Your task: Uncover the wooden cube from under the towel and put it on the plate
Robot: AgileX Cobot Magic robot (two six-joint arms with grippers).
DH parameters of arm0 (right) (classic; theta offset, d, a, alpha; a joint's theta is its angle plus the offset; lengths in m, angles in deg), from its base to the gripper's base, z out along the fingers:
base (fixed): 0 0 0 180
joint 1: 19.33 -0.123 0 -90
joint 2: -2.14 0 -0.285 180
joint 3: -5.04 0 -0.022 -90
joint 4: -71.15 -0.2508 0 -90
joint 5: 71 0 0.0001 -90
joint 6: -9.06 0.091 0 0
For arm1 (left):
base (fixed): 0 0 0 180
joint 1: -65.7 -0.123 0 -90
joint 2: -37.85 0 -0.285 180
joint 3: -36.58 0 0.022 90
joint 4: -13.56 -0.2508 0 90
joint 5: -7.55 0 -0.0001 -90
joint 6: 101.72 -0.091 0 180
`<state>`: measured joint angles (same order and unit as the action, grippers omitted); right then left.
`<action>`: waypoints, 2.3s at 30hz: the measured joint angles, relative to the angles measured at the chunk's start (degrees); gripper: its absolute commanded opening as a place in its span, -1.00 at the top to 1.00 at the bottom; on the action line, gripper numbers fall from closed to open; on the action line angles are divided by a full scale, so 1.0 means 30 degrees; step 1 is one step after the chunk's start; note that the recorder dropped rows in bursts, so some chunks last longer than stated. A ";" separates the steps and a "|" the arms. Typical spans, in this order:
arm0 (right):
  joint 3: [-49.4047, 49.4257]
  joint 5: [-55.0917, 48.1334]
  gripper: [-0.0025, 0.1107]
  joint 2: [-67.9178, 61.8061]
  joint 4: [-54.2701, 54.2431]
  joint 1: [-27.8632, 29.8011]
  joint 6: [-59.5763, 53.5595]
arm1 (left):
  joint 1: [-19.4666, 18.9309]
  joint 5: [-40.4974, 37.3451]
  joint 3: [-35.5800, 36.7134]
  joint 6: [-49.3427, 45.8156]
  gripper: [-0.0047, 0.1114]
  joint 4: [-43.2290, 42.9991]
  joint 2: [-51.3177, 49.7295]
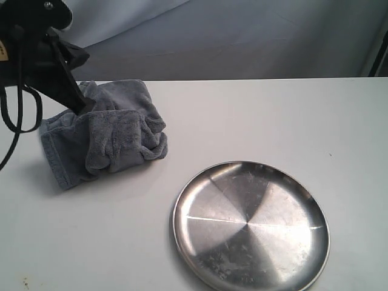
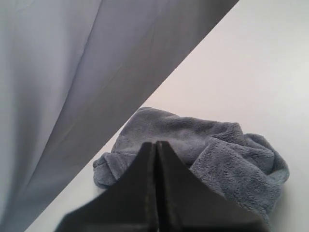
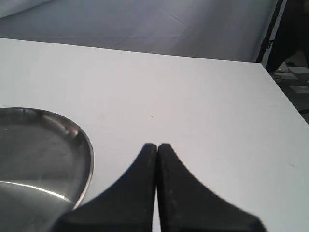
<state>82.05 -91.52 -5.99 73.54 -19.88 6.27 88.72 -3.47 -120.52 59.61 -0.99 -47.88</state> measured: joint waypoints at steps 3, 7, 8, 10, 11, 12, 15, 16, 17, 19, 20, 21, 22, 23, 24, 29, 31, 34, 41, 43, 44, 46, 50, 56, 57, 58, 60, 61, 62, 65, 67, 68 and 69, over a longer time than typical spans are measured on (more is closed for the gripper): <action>0.0000 0.0000 0.96 0.0000 0.0000 0.0000 0.0000 | 0.0000 -0.1508 -0.1393 -0.0047 0.92 0.0080 0.0000; 0.0000 0.0000 0.96 0.0000 0.0000 0.0000 0.0000 | 0.0000 -0.2943 -0.3496 0.1384 0.92 0.0395 0.0000; 0.0000 0.0000 0.96 0.0000 0.0000 0.0000 0.0000 | 0.0000 -0.3074 -0.3893 0.1772 0.92 0.0439 0.0000; 0.0000 0.0000 0.96 0.0000 0.0000 0.0000 0.0000 | 0.0000 -0.3536 -0.4508 0.2334 0.92 0.0665 -0.0032; 0.0000 0.0000 0.96 0.0000 0.0000 0.0000 0.0000 | 0.0000 -0.3833 -0.4728 0.2469 0.92 0.0711 -0.0105; 0.0000 0.0000 0.96 0.0000 0.0000 0.0000 0.0000 | 0.0000 -0.4165 -0.4937 0.2569 0.92 0.0711 -0.0265; 0.0000 0.0000 0.96 0.0000 0.0000 0.0000 0.0000 | 0.0000 -0.5599 -0.5476 0.2792 0.92 0.0671 -0.1001; 0.0000 0.0000 0.96 0.0000 0.0000 0.0000 0.0000 | 0.0000 -0.5946 -0.5582 0.2886 0.92 0.0671 -0.1421; 0.0000 0.0000 0.96 0.0000 0.0000 0.0000 0.0000 | 0.0000 -0.6255 -0.5661 0.2931 0.92 0.0642 -0.1730; 0.0000 0.0000 0.96 0.0000 0.0000 0.0000 0.0000 | 0.0000 -0.6736 -0.5895 0.2966 0.92 0.0642 -0.2526; 0.0000 0.0000 0.96 0.0000 0.0000 0.0000 0.0000 | 0.0000 -0.6844 -0.6022 0.3011 0.92 0.0642 -0.2845; 0.0000 0.0000 0.96 0.0000 0.0000 0.0000 0.0000 | 0.0000 -0.7032 -0.6181 0.3010 0.92 0.0642 -0.3246; 0.0000 0.0000 0.96 0.0000 0.0000 0.0000 0.0000 | 0.0000 -0.7266 -0.6376 0.3010 0.92 0.0642 -0.3650; 0.0000 0.0000 0.96 0.0000 0.0000 0.0000 0.0000 | 0.0000 -0.7481 -0.6544 0.3010 0.92 0.0642 -0.4052; 0.0000 0.0000 0.96 0.0000 0.0000 0.0000 0.0000 | -0.0045 -0.7741 -0.6773 0.3010 0.92 0.0642 -0.4442; 0.0000 0.0000 0.96 0.0000 0.0000 0.0000 0.0000 | -0.1282 -0.8679 -0.7689 0.3404 0.92 0.0681 -0.5754; 0.0000 0.0000 0.96 0.0000 0.0000 0.0000 0.0000 | -0.1970 -0.8767 -0.7790 0.3442 0.92 0.0724 -0.5972; 0.0000 0.0000 0.96 0.0000 0.0000 0.0000 0.0000 | -0.2926 -0.8800 -0.7805 0.3466 0.92 0.1105 -0.6046; 0.0000 0.0000 0.96 0.0000 0.0000 0.0000 0.0000 | -0.3461 -0.8740 -0.7839 0.3475 0.89 0.1700 -0.6046; 0.0000 0.0000 0.96 0.0000 0.0000 0.0000 0.0000 | -0.3461 -0.8700 -0.7839 0.3224 0.86 0.2169 -0.6089; 0.0000 0.0000 0.96 0.0000 0.0000 0.0000 0.0000 | -0.3461 -0.8700 -0.7884 0.3040 0.85 0.2311 -0.6173; 0.0000 0.0000 0.96 0.0000 0.0000 0.0000 0.0000 | -0.3461 -0.8741 -0.7923 0.2824 0.77 0.2453 -0.6521; 0.0000 0.0000 0.96 0.0000 0.0000 0.0000 0.0000 | -0.3461 -0.9196 -0.7923 0.2349 0.33 0.2887 -0.7567; 0.0000 0.0000 0.96 0.0000 0.0000 0.0000 0.0000 | -0.3461 -0.9781 -0.7923 0.0529 -0.72 0.5173 -0.8521; 0.0000 0.0000 0.96 0.0000 0.0000 0.0000 0.0000 | -0.3461 -0.9793 -0.7923 0.0296 -0.79 0.5530 -0.8521; 0.0000 0.0000 0.96 0.0000 0.0000 0.0000 0.0000 | -0.3422 -0.9793 -0.7923 0.0118 -0.81 0.5733 -0.8521; 0.0000 0.0000 0.96 0.0000 0.0000 0.0000 0.0000 | -0.3239 -0.9825 -0.7923 -0.0120 -0.81 0.5861 -0.8521; 0.0000 0.0000 0.96 0.0000 0.0000 0.0000 0.0000 | -0.3098 -0.9876 -0.7923 -0.0145 -0.81 0.5861 -0.8521; 0.0000 0.0000 0.96 0.0000 0.0000 0.0000 0.0000 | -0.2938 -0.9907 -0.7923 -0.0189 -0.81 0.5861 -0.8521; 0.0000 0.0000 0.96 0.0000 0.0000 0.0000 0.0000 | -0.2211 -0.9907 -0.7923 -0.0312 -0.81 0.5904 -0.8521; 0.0000 0.0000 0.96 0.0000 0.0000 0.0000 0.0000 | -0.1639 -0.9907 -0.7923 -0.0356 -0.81 0.5989 -0.8521; 0.0000 0.0000 0.96 0.0000 0.0000 0.0000 0.0000 | -0.1370 -0.9871 -0.7923 -0.0386 -0.81 0.5989 -0.8521; 0.0000 0.0000 0.96 0.0000 0.0000 0.0000 0.0000 | -0.0898 -0.9783 -0.7923 -0.0405 -0.81 0.5759 -0.8521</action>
<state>82.05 -91.52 -5.99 73.54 -19.88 6.27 86.03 -32.82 -144.29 58.39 16.28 -73.44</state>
